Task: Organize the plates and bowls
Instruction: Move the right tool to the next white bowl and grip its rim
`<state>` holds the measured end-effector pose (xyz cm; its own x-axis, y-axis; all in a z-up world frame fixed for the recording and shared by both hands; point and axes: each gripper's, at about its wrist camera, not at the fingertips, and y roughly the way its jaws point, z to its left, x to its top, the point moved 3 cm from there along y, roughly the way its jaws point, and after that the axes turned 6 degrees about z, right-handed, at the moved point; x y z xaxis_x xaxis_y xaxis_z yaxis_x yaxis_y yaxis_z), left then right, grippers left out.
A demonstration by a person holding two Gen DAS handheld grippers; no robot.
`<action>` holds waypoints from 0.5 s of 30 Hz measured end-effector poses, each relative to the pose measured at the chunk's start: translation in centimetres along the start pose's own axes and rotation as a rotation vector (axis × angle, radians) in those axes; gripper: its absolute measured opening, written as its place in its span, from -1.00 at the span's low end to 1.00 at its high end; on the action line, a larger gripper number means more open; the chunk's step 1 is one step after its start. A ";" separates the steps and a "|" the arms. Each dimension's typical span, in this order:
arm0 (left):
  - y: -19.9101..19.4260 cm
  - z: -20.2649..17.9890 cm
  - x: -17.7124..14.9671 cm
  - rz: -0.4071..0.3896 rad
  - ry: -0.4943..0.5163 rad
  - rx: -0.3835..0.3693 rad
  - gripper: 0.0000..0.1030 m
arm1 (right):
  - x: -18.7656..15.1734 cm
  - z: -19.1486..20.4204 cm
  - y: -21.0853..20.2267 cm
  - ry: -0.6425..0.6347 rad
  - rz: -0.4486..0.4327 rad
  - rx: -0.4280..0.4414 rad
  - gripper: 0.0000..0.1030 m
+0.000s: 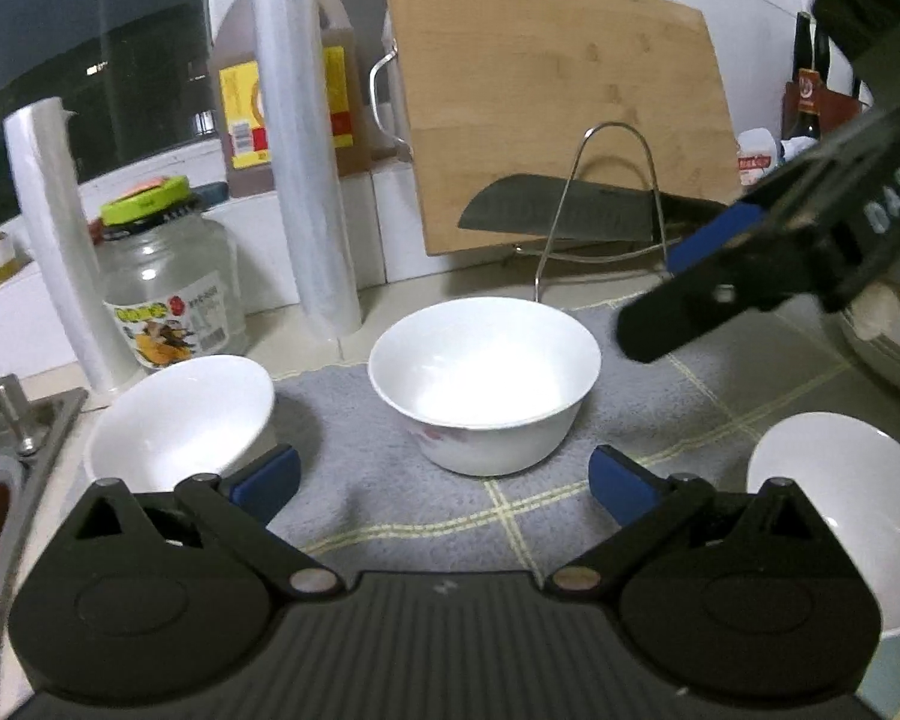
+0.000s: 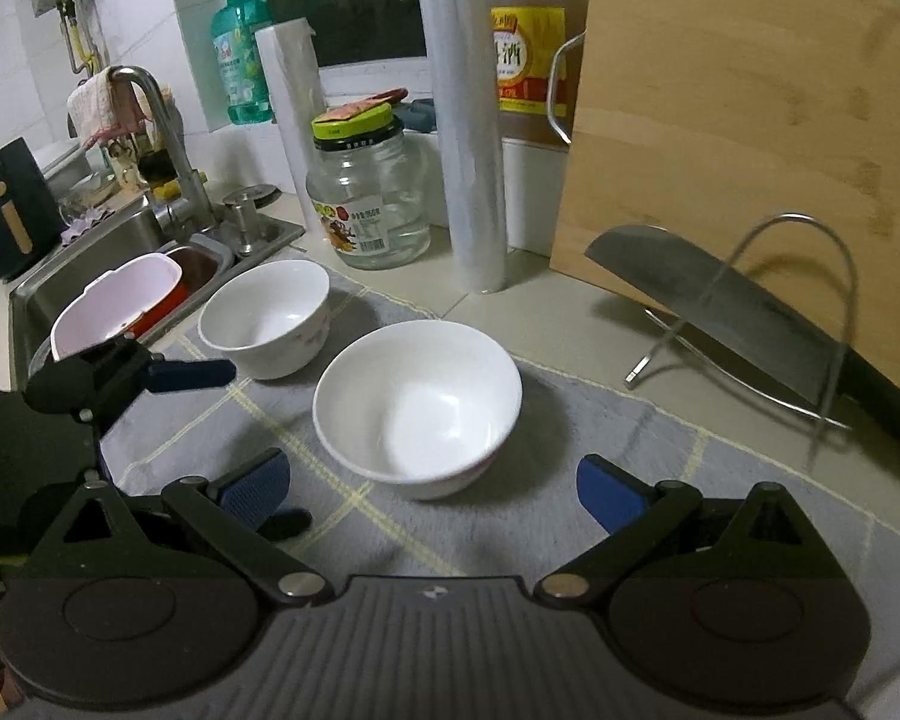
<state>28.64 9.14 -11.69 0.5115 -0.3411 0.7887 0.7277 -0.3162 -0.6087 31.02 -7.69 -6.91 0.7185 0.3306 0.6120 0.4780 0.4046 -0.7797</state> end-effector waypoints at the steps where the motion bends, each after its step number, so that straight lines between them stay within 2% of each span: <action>1: 0.3 -0.1 0.1 0.000 0.004 -0.002 0.98 | 0.3 -0.2 0.6 -0.004 0.011 0.008 1.00; 6: 1.8 -0.4 0.5 0.009 0.008 -0.022 0.97 | 1.5 -1.1 3.1 0.006 0.045 0.048 1.00; 15: 3.2 -0.7 1.1 0.019 0.008 -0.044 0.96 | 2.8 -1.8 5.3 -0.009 0.065 0.091 1.00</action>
<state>31.21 7.10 -12.84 0.5212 -0.3542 0.7765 0.6973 -0.3478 -0.6267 36.49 -6.14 -9.52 0.7416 0.3665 0.5619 0.3823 0.4574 -0.8029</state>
